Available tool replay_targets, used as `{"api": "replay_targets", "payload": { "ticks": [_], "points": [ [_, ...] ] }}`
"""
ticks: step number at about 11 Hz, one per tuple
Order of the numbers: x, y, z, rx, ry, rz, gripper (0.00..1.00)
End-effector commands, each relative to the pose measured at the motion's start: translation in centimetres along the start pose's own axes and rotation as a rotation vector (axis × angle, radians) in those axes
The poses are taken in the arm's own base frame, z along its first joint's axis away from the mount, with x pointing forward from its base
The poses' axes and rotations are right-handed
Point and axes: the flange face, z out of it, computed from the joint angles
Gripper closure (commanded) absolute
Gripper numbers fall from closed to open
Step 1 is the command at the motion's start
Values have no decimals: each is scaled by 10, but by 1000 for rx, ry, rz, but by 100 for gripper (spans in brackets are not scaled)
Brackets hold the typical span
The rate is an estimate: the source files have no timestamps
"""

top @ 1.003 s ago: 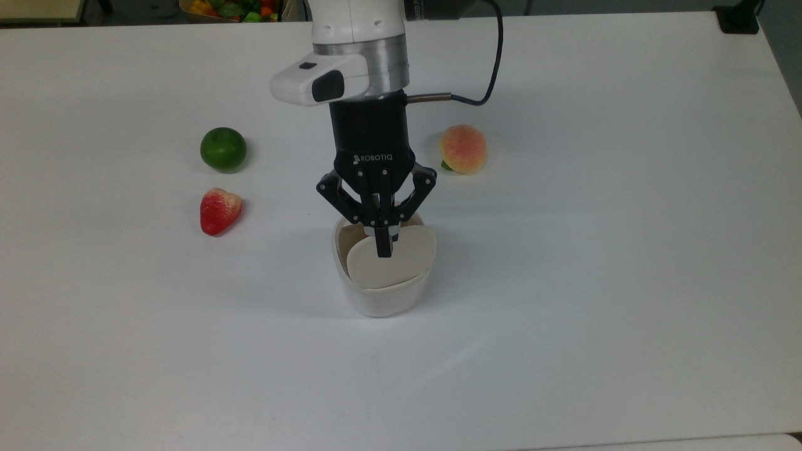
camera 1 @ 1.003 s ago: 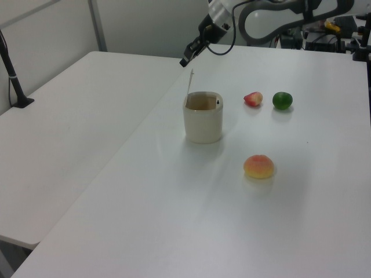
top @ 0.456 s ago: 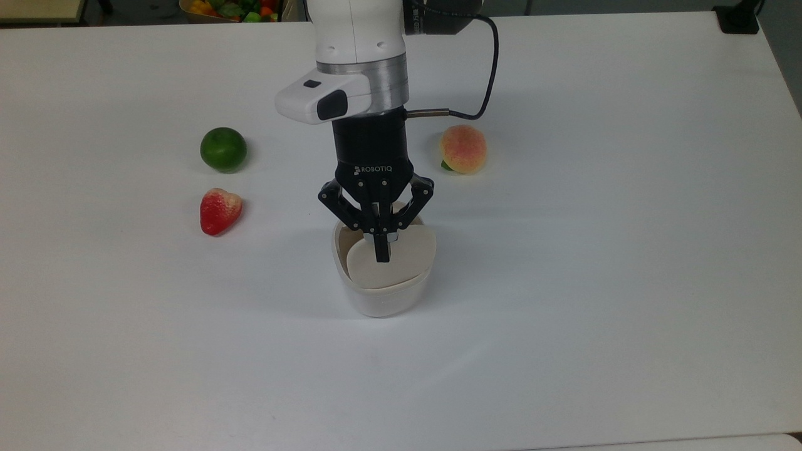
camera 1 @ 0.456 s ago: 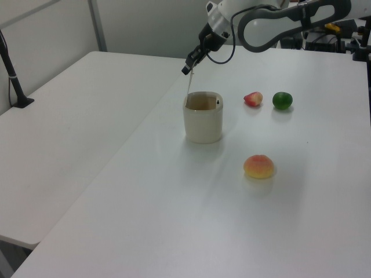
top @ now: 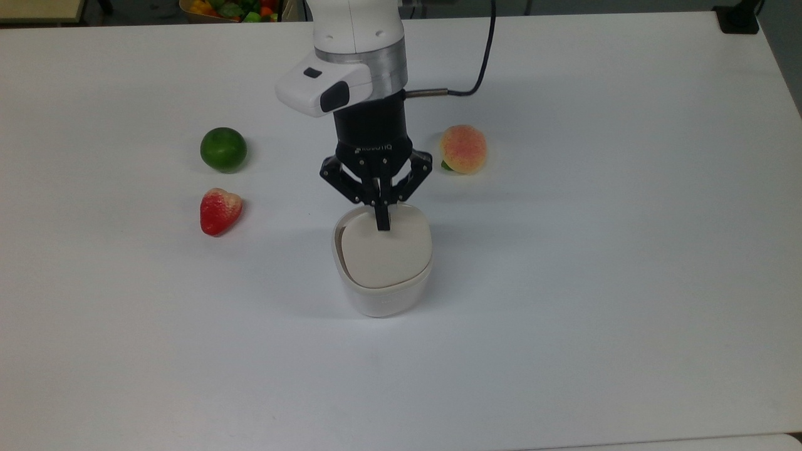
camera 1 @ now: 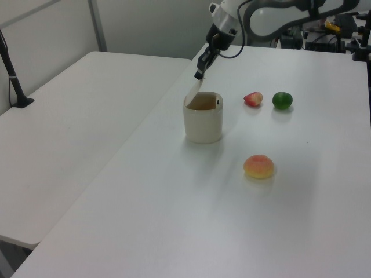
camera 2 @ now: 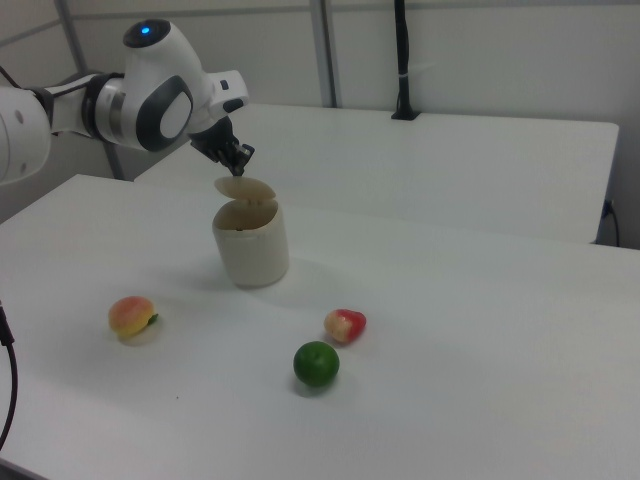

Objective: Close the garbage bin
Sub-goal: 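Push the raised lid down with the gripper fingertips onto the bin rim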

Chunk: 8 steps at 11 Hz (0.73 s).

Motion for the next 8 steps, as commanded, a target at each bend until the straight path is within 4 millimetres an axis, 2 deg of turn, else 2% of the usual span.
{"api": "replay_targets", "payload": {
  "ticks": [1,8],
  "points": [
    [-22,8,4,-13,-93,-33,100],
    [-38,15,18,-17,-170,-73,100]
  ]
}}
